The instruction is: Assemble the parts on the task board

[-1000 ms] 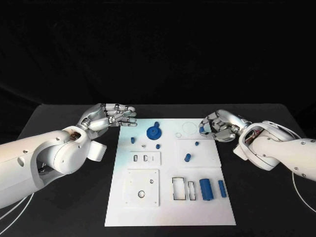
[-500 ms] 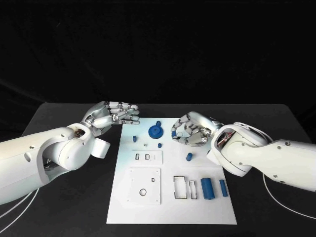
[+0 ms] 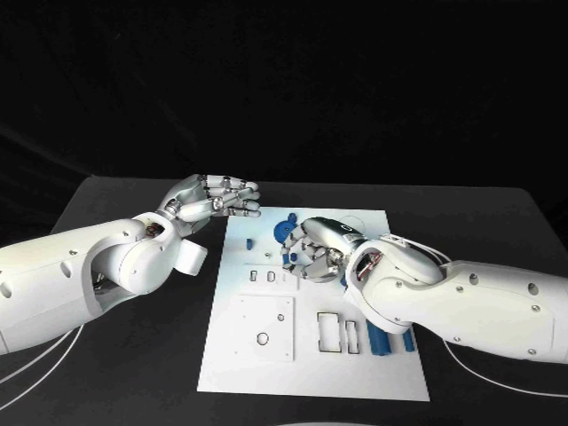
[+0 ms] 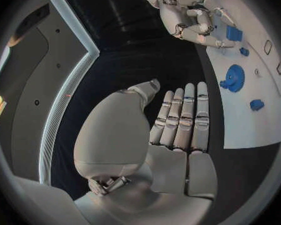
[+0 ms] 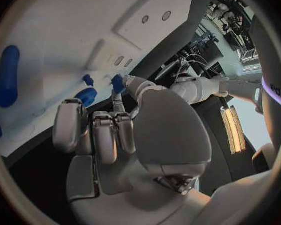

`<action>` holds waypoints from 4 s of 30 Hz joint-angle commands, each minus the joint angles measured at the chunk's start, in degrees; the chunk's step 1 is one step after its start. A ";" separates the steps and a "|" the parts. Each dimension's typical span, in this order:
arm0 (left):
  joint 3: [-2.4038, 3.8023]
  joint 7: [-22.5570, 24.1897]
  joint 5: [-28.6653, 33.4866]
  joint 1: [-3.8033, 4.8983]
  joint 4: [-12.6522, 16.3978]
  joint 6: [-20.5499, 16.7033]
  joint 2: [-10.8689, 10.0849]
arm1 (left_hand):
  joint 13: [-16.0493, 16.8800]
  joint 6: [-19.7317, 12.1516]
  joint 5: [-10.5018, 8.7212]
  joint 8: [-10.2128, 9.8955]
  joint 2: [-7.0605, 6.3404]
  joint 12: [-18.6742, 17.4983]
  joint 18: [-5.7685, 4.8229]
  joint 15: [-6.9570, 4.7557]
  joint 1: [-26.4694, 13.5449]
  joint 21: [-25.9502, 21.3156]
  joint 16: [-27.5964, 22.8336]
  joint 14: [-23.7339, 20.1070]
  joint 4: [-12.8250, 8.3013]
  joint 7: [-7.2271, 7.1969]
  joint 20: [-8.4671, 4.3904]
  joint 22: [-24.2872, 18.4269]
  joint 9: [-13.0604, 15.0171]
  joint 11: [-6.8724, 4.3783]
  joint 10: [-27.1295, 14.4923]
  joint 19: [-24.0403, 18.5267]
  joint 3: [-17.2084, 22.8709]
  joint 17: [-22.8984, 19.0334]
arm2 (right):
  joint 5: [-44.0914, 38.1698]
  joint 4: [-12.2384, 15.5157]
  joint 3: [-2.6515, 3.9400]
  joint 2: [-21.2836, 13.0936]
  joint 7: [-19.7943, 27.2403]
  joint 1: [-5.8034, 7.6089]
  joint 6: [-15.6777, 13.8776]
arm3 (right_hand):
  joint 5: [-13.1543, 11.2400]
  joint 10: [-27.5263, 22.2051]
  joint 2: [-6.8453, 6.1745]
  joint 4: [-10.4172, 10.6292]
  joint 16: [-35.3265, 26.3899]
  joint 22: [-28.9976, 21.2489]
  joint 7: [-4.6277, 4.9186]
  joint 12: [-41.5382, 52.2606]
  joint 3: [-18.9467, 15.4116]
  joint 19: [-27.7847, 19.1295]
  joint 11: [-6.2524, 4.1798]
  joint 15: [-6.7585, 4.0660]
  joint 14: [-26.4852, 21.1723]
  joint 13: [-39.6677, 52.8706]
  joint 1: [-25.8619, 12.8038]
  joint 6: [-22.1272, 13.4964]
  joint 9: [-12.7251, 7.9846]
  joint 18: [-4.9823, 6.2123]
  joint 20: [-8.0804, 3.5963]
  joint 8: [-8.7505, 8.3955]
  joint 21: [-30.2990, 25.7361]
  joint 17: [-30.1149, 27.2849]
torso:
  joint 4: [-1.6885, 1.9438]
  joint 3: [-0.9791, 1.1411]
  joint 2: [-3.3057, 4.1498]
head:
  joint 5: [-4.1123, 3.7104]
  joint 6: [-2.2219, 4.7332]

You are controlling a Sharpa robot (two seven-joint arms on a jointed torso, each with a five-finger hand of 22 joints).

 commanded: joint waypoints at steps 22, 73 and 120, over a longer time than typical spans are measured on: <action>0.05 0.39 0.11 0.02 0.23 1.19 0.06 | 0.10 -0.50 -0.28 -0.30 0.05 -0.24 0.77 0.12 -0.67 -0.22 -0.36 -0.31 -0.23 0.96 -0.01 -0.06 0.08 0.08 -0.43 -0.29 0.12 0.10 | -9.48 -2.59 -0.07 3.90 -3.78 -3.08 1.86 | 0.09 4.02 -0.49 0.10 0.10 0.06 -1.04 -0.09 0.08 0.07 -0.62 -0.35 5.78 12.41 -1.51 1.23 1.74 -0.22 -0.56 0.16 -0.41 14.22 | 0.07 0.05 0.02 | 1.08 -0.65; 0.05 0.04 0.11 0.02 0.02 1.44 -0.11 | 0.10 -0.52 -0.28 -0.31 0.09 -0.24 0.77 0.12 -0.76 -0.26 -0.44 -0.31 -0.27 0.97 0.00 -0.06 0.10 0.09 -0.46 -0.29 0.16 0.18 | -11.28 -1.27 -0.14 3.50 -4.01 -3.41 -0.45 | 0.09 2.15 -4.76 2.57 -0.06 -1.41 1.35 -2.56 -9.86 -0.69 1.52 1.34 5.65 10.31 -4.72 -5.56 1.05 0.13 1.05 -4.21 -2.85 13.68 | 0.01 0.06 0.01 | 1.31 -0.68; -0.56 -49.96 -48.36 4.36 -8.52 19.05 13.61 | 51.74 -4.51 0.13 34.05 3.40 66.46 -2.52 -10.74 -19.52 56.77 72.87 30.31 7.82 -8.35 -10.93 47.73 22.47 -10.01 9.13 17.53 -13.53 69.64 | 21.72 3.84 0.23 -19.03 3.51 7.11 -1.51 | 0.27 1.64 2.10 6.27 -0.44 -2.91 1.21 -3.11 -25.12 -1.50 1.45 1.40 5.37 9.70 -0.07 -5.27 1.87 0.68 0.98 -3.71 -5.61 12.44 | -0.36 1.55 -3.34 | 2.75 -2.90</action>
